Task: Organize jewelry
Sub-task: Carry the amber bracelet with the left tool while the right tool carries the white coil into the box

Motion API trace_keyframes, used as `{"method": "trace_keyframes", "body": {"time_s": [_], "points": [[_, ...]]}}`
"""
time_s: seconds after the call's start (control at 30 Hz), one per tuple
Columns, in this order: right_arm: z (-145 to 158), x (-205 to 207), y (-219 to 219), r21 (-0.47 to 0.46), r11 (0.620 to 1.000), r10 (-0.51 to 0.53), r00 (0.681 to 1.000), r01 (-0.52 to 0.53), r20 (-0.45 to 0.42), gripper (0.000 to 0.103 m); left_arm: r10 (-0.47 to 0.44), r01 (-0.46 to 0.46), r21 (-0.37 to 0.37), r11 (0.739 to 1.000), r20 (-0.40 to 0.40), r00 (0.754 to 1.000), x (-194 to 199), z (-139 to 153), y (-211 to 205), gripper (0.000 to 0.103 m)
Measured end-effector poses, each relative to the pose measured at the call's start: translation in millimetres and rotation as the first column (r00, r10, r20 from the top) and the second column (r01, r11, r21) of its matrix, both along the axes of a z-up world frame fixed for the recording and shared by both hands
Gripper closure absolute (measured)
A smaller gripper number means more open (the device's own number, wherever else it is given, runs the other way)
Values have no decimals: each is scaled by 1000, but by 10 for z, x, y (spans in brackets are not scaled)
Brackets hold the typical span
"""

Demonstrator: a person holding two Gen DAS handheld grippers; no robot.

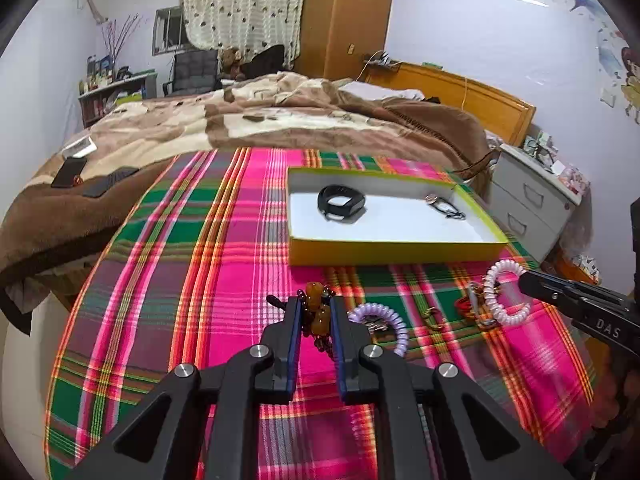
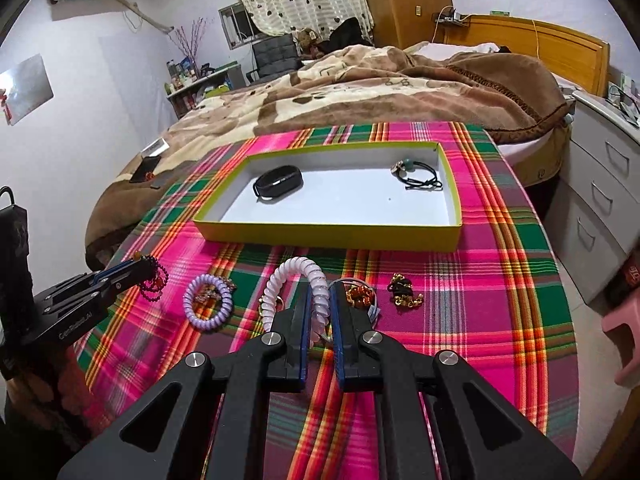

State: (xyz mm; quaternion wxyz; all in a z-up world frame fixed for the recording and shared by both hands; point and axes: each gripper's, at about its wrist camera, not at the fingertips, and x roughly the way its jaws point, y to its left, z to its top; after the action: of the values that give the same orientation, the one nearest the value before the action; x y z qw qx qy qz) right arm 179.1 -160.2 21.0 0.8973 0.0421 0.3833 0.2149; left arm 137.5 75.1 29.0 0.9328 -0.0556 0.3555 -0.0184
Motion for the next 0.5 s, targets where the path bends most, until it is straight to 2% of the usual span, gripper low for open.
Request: {"method": "trace_keyframes", "body": {"time_s": [0.2,0.5], "points": [[109,-83,-37,14,1000,-1,1000,1,23,94,-17,18,-7,1000,41,999,-102,158,-35,89],[160,-90,-90,31,999,-9,999,8,34,94,-38,40,-27,999,52,998,-83,233,-58,89]]}}
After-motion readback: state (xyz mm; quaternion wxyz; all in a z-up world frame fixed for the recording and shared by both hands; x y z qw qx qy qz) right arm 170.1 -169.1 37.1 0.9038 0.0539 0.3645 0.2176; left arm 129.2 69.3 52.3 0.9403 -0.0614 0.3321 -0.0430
